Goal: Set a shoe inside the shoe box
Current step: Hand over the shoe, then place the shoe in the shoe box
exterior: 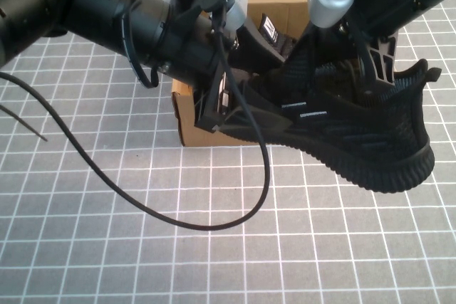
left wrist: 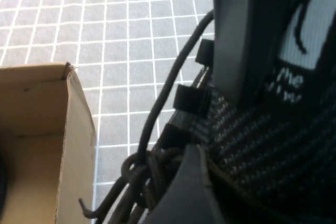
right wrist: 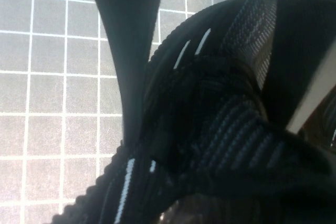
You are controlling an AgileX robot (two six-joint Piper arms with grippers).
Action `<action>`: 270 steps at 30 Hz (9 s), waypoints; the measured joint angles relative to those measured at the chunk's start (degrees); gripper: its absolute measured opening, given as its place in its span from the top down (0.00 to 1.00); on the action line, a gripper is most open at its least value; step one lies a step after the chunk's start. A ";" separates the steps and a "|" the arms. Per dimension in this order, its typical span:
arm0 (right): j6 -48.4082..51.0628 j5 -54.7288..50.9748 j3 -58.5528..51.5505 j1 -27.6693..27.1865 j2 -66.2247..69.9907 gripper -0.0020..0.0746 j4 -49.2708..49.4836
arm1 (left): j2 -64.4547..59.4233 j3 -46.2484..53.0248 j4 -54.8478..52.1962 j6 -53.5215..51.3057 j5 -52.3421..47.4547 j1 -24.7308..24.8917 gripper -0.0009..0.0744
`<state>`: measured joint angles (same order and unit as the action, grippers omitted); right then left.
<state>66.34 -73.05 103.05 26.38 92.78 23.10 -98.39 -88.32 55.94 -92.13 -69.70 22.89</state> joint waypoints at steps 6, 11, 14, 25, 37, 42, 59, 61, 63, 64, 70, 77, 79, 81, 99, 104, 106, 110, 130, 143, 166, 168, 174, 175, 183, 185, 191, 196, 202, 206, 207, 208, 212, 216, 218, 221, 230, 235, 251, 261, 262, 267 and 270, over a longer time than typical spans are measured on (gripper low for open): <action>0.00 0.00 0.00 0.00 0.00 0.98 -0.12 | -0.32 -0.04 0.92 0.00 0.00 0.00 0.37; 0.00 -0.22 0.00 0.00 0.00 0.98 -0.12 | -0.32 -0.04 0.97 0.00 0.39 0.00 0.58; 0.00 -0.39 0.00 0.00 0.00 0.98 -0.02 | -0.32 -0.04 1.12 0.00 0.51 0.00 0.66; 0.00 -0.80 0.00 0.00 0.00 0.98 0.47 | -0.32 -0.39 1.12 0.56 1.16 0.00 0.93; -12.79 0.39 0.00 0.00 0.00 0.66 -1.78 | -0.67 -0.39 -1.01 4.86 4.36 0.00 0.94; -19.12 0.76 0.04 0.00 -0.55 0.51 -7.00 | -0.67 -0.39 -1.37 4.96 5.25 0.00 0.95; -41.41 0.76 -1.73 0.00 -16.47 0.84 -19.27 | -0.67 -0.29 -3.82 4.71 20.69 0.09 0.95; -43.54 0.76 -4.11 0.00 -19.07 0.90 -19.40 | -0.78 -0.42 -4.60 3.06 22.79 0.09 0.95; -45.43 0.76 -7.21 0.00 -21.86 0.95 -19.40 | -1.38 -1.58 -4.72 1.68 23.17 0.09 0.95; -46.38 0.76 -9.22 0.00 -23.43 0.97 -19.40 | -1.99 -2.53 -4.85 1.26 23.17 0.09 0.95; -49.67 0.65 -22.47 0.00 -32.24 0.99 -19.40 | -8.84 -11.61 -4.85 -0.31 22.95 0.09 0.95; -51.89 0.42 -33.28 0.00 -43.00 0.99 -19.40 | -18.78 -21.37 -6.73 -0.44 19.49 0.09 0.95; -52.41 0.42 -34.66 0.00 -45.61 0.99 -19.40 | -20.58 -22.21 -7.72 -0.20 18.68 0.09 0.95; -52.95 0.42 -35.43 0.00 -47.45 0.99 -19.40 | -21.59 -22.62 -8.49 0.12 18.42 0.09 0.95; -53.83 0.29 -35.84 0.00 -49.30 0.99 -19.49 | -25.84 -22.88 -7.37 0.37 19.84 0.09 0.95; -53.83 0.29 -35.84 0.00 -49.30 0.99 -19.49 | -27.04 -22.88 -6.85 0.37 20.67 0.09 0.95; -53.83 0.29 -35.84 0.00 -49.30 0.99 -19.49 | -27.43 -22.88 -7.41 0.37 21.04 0.09 0.95; -53.83 0.29 -35.84 0.00 -49.30 0.99 -19.49 | -28.02 -22.88 -7.52 -0.04 21.42 0.19 0.95; -53.83 0.39 -35.84 0.00 -49.30 0.99 -19.49 | -31.41 -23.14 -4.05 -8.14 21.90 0.23 0.95; -53.83 0.72 -35.84 0.00 -49.30 0.99 -19.49 | -27.51 -23.14 -6.98 -1.83 18.51 0.23 0.96; -52.87 4.83 -40.45 0.00 -47.90 0.99 -19.49 | -29.53 -23.93 -7.75 -1.52 15.70 0.23 0.96; -52.79 4.93 -40.45 0.00 -47.90 0.99 -19.49 | -30.07 -23.93 -7.56 -2.13 16.05 0.23 0.96; -52.56 5.05 -40.45 0.00 -47.90 0.99 -19.49 | -31.64 -23.93 -7.25 -2.75 16.89 0.23 0.96; -52.56 5.05 -40.45 0.00 -47.90 0.99 -19.49 | -31.64 -23.93 -7.25 -2.75 16.89 0.23 0.96; -52.56 5.05 -40.54 0.00 -47.90 0.99 -19.29 | -32.07 -24.47 -6.66 -2.75 17.02 0.23 0.96; -52.56 5.05 -40.54 0.00 -47.90 0.99 -19.32 | -32.07 -24.47 -6.66 -2.75 17.02 0.23 0.96; -52.56 5.15 -40.54 0.00 -47.90 0.99 -19.32 | -32.07 -24.47 -6.66 -2.43 17.55 1.62 0.82; -52.56 5.15 -40.54 0.00 -47.90 0.99 -19.26 | -29.83 -24.47 -6.66 0.21 17.92 2.31 0.54; -52.56 5.15 -40.54 0.00 -47.90 0.99 -19.26 | -23.65 -24.47 -6.66 2.57 17.82 2.31 0.45; -52.56 5.15 -40.54 0.00 -47.90 0.99 -19.26 | -19.55 -24.47 -6.66 6.03 18.04 2.31 0.44; -52.56 5.28 -40.54 0.00 -47.90 0.99 -19.17 | -18.40 -24.47 -6.66 8.40 18.17 2.31 0.44; -52.56 5.27 -40.54 0.00 -47.90 0.99 -19.04 | -17.25 -24.47 -6.66 11.18 18.29 2.31 0.45; -52.56 5.27 -40.54 0.00 -47.90 0.99 -18.66 | -13.43 -24.47 -8.16 22.73 18.29 2.31 0.53; -52.56 5.27 -40.54 0.00 -47.90 0.99 -18.55 | -11.49 -24.47 -10.79 29.46 17.05 2.31 0.81; -52.56 5.30 -40.54 0.00 -47.90 0.99 -18.33 | -11.14 -24.47 -11.45 30.14 15.78 2.31 0.91; -52.56 5.30 -40.54 0.00 -47.90 0.99 -16.78 | -11.11 -24.47 -11.89 30.63 14.19 2.31 0.96; -54.92 5.51 -40.54 0.00 -49.75 0.99 -13.87 | -7.10 -24.47 -21.39 41.36 11.90 2.31 0.99; -55.39 5.39 -40.54 0.00 -54.46 0.99 -13.04 | -1.39 -24.47 -28.34 47.55 11.11 2.31 0.99; -63.80 -0.29 -40.54 0.00 -75.10 0.99 -16.88 | 28.98 14.06 -29.85 54.00 37.56 2.31 0.99; -64.49 8.90 -48.30 0.00 -78.43 0.99 -16.41 | 58.50 54.67 -25.09 54.00 64.41 2.31 0.99; -64.54 11.02 -49.44 0.00 -78.43 0.99 -15.97 | 60.99 57.66 -24.18 54.00 66.77 2.31 0.99; -64.54 19.53 -54.07 0.00 -78.43 0.99 -14.32 | 69.04 67.39 -21.14 54.00 73.25 2.31 0.99; -64.63 21.82 -56.83 0.00 -78.43 0.99 -13.71 | 71.03 71.33 -20.76 54.00 74.62 2.31 0.99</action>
<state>1.72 -51.23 46.22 26.38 14.36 9.39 -27.36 -16.99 35.18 -38.13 4.93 25.20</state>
